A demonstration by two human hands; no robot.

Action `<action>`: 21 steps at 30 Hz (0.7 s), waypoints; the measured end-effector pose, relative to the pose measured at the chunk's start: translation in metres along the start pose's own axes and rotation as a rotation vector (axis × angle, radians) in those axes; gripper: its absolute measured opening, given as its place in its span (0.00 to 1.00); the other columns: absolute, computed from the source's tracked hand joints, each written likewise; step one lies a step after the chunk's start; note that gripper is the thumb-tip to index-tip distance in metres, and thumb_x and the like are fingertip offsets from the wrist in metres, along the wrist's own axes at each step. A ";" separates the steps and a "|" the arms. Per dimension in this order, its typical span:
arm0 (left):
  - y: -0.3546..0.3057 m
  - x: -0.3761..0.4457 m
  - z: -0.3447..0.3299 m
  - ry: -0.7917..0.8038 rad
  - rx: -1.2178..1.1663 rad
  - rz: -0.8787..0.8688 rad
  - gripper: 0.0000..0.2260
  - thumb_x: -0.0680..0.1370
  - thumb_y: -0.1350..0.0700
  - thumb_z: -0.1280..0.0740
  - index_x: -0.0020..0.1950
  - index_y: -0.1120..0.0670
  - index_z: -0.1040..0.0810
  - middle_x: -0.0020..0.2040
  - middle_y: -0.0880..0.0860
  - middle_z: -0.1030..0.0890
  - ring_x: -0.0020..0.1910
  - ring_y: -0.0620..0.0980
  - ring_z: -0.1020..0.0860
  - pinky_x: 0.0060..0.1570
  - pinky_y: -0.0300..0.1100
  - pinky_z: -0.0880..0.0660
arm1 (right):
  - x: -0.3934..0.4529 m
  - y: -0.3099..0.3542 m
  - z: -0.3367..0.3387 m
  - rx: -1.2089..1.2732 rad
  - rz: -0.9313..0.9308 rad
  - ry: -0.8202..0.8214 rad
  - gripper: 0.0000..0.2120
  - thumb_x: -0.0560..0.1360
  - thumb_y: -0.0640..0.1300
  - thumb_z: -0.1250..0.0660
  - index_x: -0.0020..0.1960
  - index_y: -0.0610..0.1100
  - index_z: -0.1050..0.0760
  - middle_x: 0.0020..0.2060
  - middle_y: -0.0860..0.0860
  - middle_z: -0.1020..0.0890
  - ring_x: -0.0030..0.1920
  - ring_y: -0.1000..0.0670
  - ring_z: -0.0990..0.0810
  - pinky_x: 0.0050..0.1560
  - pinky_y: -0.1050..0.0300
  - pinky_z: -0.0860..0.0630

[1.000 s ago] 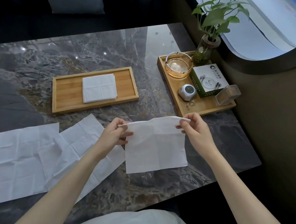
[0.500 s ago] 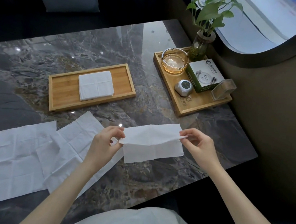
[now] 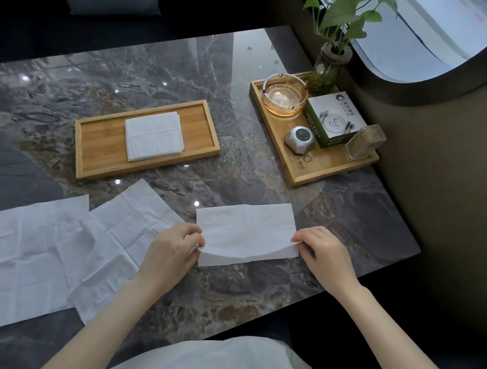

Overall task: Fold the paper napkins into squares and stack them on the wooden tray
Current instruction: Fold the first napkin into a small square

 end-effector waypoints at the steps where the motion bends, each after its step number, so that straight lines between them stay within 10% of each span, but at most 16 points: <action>1: 0.001 0.000 -0.001 0.010 0.001 0.002 0.10 0.61 0.66 0.24 0.37 0.57 0.21 0.42 0.57 0.18 0.37 0.55 0.20 0.32 0.42 0.22 | -0.001 0.001 -0.002 -0.022 0.021 0.022 0.09 0.67 0.31 0.29 0.43 0.43 0.21 0.41 0.50 0.17 0.45 0.48 0.20 0.36 0.53 0.21; 11: -0.024 0.019 -0.004 -0.037 -0.044 0.039 0.17 0.73 0.57 0.45 0.56 0.58 0.23 0.58 0.56 0.21 0.59 0.56 0.24 0.56 0.49 0.28 | 0.013 0.036 -0.008 -0.031 -0.064 -0.105 0.18 0.73 0.40 0.45 0.55 0.40 0.21 0.53 0.46 0.17 0.56 0.45 0.22 0.58 0.54 0.34; 16: -0.043 0.033 -0.063 0.198 0.086 0.086 0.27 0.74 0.46 0.65 0.73 0.51 0.58 0.74 0.48 0.58 0.73 0.47 0.61 0.71 0.46 0.63 | 0.024 0.061 -0.079 -0.043 -0.180 0.210 0.30 0.73 0.62 0.72 0.72 0.50 0.62 0.71 0.57 0.60 0.72 0.58 0.63 0.68 0.55 0.72; 21: -0.019 0.024 -0.073 0.222 0.204 0.177 0.29 0.73 0.43 0.65 0.72 0.52 0.60 0.74 0.49 0.58 0.73 0.48 0.58 0.70 0.51 0.62 | 0.022 0.037 -0.088 -0.227 -0.201 0.262 0.32 0.70 0.61 0.78 0.71 0.51 0.67 0.72 0.55 0.62 0.70 0.56 0.69 0.64 0.53 0.79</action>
Point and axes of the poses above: each hand's wrist, its own x-axis towards the middle knuckle, its own z-axis out of the back of the hand, y = z × x, the point moved 9 cm from there along x, towards the middle knuckle
